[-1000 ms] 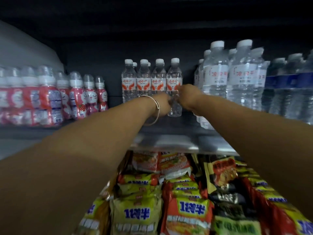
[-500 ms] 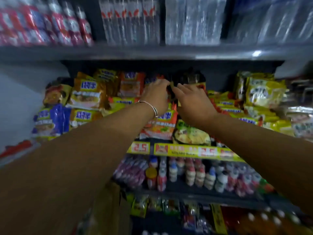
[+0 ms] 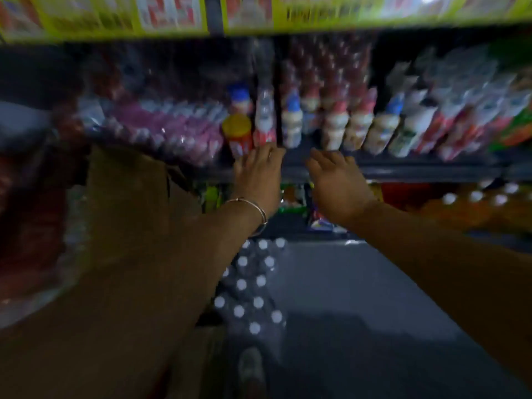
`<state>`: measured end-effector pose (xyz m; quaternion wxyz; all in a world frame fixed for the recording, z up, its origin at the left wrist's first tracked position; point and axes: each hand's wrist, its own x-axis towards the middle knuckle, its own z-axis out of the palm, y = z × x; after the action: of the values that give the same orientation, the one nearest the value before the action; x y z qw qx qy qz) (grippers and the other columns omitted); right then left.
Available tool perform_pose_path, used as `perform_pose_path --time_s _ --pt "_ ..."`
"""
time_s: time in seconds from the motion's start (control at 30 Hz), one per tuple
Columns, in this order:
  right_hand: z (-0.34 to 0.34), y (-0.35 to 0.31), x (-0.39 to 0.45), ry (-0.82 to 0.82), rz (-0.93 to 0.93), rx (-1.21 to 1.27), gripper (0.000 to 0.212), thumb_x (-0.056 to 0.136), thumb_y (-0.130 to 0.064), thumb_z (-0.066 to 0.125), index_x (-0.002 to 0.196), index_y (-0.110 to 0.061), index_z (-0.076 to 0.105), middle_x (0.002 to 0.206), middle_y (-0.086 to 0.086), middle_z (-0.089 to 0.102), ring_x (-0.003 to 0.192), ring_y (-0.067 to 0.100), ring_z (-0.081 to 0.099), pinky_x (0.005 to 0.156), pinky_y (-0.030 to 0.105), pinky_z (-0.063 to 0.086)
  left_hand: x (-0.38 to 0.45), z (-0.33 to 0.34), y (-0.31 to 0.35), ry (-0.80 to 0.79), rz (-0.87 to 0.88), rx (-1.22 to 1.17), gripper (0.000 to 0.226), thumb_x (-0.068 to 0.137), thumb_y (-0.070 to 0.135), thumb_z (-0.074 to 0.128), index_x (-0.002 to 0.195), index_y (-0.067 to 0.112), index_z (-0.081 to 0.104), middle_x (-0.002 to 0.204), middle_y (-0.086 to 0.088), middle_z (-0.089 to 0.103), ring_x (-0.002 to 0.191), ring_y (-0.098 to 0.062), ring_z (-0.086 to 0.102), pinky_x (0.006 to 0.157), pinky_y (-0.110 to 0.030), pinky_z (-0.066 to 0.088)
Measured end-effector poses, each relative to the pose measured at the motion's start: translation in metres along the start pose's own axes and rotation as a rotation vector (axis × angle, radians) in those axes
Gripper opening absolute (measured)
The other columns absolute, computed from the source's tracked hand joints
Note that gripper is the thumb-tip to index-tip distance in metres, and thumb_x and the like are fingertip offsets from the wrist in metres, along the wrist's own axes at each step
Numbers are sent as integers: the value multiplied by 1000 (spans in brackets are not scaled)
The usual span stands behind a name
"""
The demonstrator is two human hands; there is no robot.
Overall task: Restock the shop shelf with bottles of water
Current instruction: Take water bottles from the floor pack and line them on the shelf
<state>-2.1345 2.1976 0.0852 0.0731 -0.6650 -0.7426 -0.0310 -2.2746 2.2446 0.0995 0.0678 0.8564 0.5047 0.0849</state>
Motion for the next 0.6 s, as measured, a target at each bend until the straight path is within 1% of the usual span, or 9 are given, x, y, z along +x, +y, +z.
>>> perform_pose_path --time_s 0.03,0.07,0.13,0.17,0.23,0.3,0.37,0.47,0.6 --pt "32 -3 -6 -35 20 7 62 48 2 79 108 8 63 111 30 63 90 45 63 74 48 50 -7 28 -9 -26 -7 -5 60 84 6 54 139 20 33 145 0 31 132 -22 30 103 -36 24" --pt "59 -6 -12 -90 50 17 60 56 0 76 113 5 60 118 26 61 97 43 60 79 44 48 -13 57 -19 -52 -16 -17 60 84 6 52 139 21 33 146 1 31 133 -21 29 103 -35 22" --pt "116 -12 -24 -195 86 64 55 76 -3 61 130 0 49 138 20 47 118 40 46 91 43 37 -25 113 -39 -113 -37 -52 62 82 4 54 138 23 35 145 3 31 134 -19 27 104 -33 20" --pt "145 -14 -31 -236 95 84 53 83 -6 56 134 -2 44 144 17 40 124 38 40 95 42 33 -32 140 -49 -143 -48 -65 62 82 4 55 137 23 35 146 4 30 135 -19 25 104 -33 19" --pt "200 -22 -46 -374 108 92 51 90 -17 52 137 -7 36 147 12 34 128 33 35 100 39 29 -45 192 -68 -201 -70 -69 60 84 6 53 138 24 34 148 5 28 136 -18 23 107 -36 18" --pt "258 -30 -64 -497 96 127 59 91 -27 54 141 -10 30 148 10 32 130 31 34 104 37 31 -59 244 -82 -245 -83 -67 56 88 10 49 139 24 34 150 5 26 135 -18 26 107 -34 19" --pt "290 -38 -82 -601 54 188 64 90 -33 55 143 -12 27 147 9 32 130 31 34 106 38 31 -70 271 -91 -278 -72 -74 52 90 10 46 138 23 36 149 3 28 134 -20 28 106 -34 19" --pt "342 -49 -111 -765 -13 298 73 88 -41 60 145 -13 26 148 9 32 130 29 35 107 38 31 -90 319 -101 -289 -22 -109 49 87 4 49 133 17 41 142 -2 37 131 -22 33 102 -33 19" --pt "398 -63 -140 -936 -19 455 92 77 -42 72 149 -17 21 152 5 27 134 26 31 111 35 26 -112 363 -110 -311 37 -118 53 85 0 53 134 17 43 143 -1 38 133 -23 32 104 -35 19"
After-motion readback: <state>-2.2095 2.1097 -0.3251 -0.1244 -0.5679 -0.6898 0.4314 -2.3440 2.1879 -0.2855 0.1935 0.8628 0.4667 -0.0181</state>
